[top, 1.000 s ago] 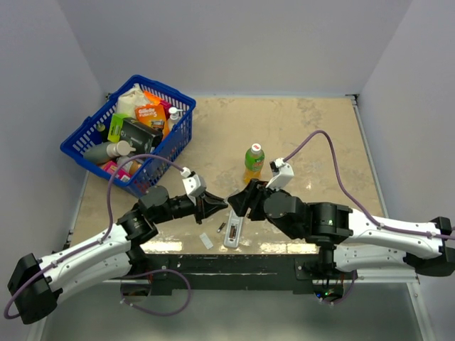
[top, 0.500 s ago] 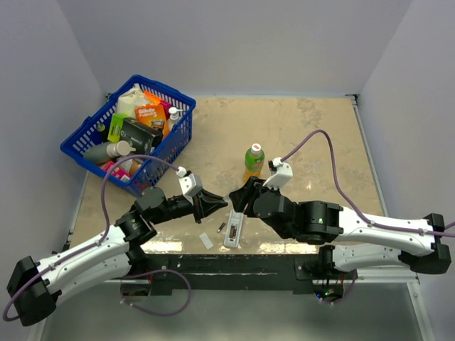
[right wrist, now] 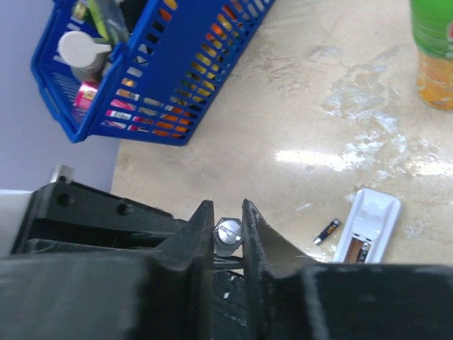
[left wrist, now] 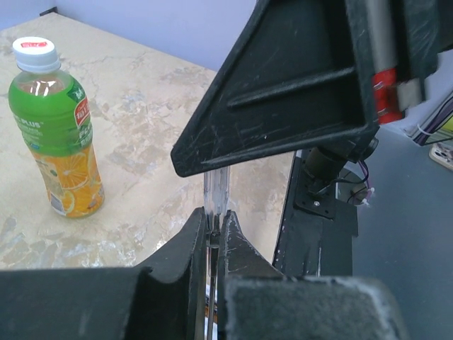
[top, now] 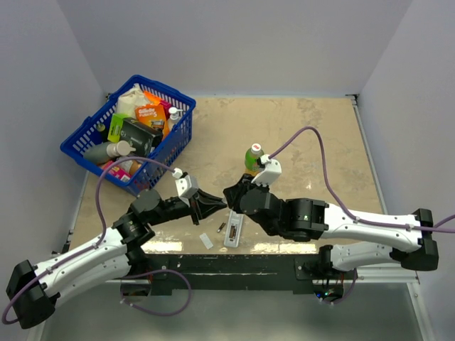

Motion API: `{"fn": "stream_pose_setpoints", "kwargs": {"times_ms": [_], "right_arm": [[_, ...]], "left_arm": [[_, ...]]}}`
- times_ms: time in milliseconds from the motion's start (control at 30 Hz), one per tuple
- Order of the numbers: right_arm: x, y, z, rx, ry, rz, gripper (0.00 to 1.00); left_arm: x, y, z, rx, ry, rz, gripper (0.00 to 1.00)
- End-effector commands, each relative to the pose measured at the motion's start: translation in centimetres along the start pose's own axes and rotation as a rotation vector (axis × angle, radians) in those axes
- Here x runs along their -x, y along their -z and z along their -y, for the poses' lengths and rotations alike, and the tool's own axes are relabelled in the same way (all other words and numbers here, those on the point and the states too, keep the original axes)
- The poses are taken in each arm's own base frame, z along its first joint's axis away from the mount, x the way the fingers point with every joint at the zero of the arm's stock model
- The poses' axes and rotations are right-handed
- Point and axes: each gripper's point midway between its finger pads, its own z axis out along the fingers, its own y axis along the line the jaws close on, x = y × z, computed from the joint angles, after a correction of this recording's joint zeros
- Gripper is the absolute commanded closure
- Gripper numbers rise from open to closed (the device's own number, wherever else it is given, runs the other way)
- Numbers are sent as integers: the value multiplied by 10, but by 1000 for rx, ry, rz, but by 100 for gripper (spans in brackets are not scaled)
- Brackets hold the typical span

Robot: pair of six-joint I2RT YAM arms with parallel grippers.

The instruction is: Unload the batteries from the remote control

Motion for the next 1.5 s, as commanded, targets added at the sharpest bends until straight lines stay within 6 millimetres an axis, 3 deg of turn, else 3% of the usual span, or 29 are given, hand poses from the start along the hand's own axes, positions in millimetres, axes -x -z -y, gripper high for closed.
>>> {"fn": "stream_pose_setpoints", "kwargs": {"times_ms": [0,33,100,133,200,233,267,433,467,533,600,633,700,767,800,900,1000,1167,1300,1433,1467], "right_arm": [[17,2,-13,29,-43,45,92],[15,1,-11,27,-38,41,99],[14,3,-12,50,-15,35,100],[10,2,-10,58,5,30,100],[10,2,-8,63,11,36,100],[9,1,-1,47,22,38,100],[7,2,6,29,38,35,100],[4,2,56,-71,93,99,100],[7,3,57,-58,87,114,100],[9,7,62,-31,100,128,100],[11,10,64,-17,109,130,100],[8,9,65,-9,115,126,100],[1,4,70,-23,160,122,100],[-12,-7,78,-59,206,116,100],[-11,-8,74,-62,207,114,100],[-9,-13,62,-86,197,113,100],[-14,-16,74,-200,184,98,100],[-32,-22,74,-186,167,56,100],[-31,-19,91,-260,118,79,100],[-39,-22,95,-286,107,61,100],[-41,-23,95,-290,97,60,100]], "left_arm": [[21,0,9,-40,-18,77,100],[20,0,10,-42,-15,75,100],[18,0,12,-59,-10,63,100],[16,-1,13,-66,-2,50,76],[16,-3,13,-66,16,32,47],[10,-3,13,-64,24,0,20],[8,-3,14,-72,29,-13,0],[-2,-2,-3,55,139,-80,0],[3,-4,-14,128,161,-78,0],[-11,1,-31,255,252,-147,0],[-13,-1,-41,275,276,-186,0],[-22,1,-36,235,308,-245,0],[-34,2,-53,269,397,-291,1],[-50,3,-57,240,479,-345,8],[-50,3,-64,242,493,-339,15],[-68,6,-77,305,529,-386,23],[-89,11,-92,388,588,-434,26],[-106,0,-92,335,675,-486,37],[-117,-3,-96,335,692,-517,40],[-131,2,-94,332,705,-556,44],[-127,-3,-96,314,687,-528,44]]}}
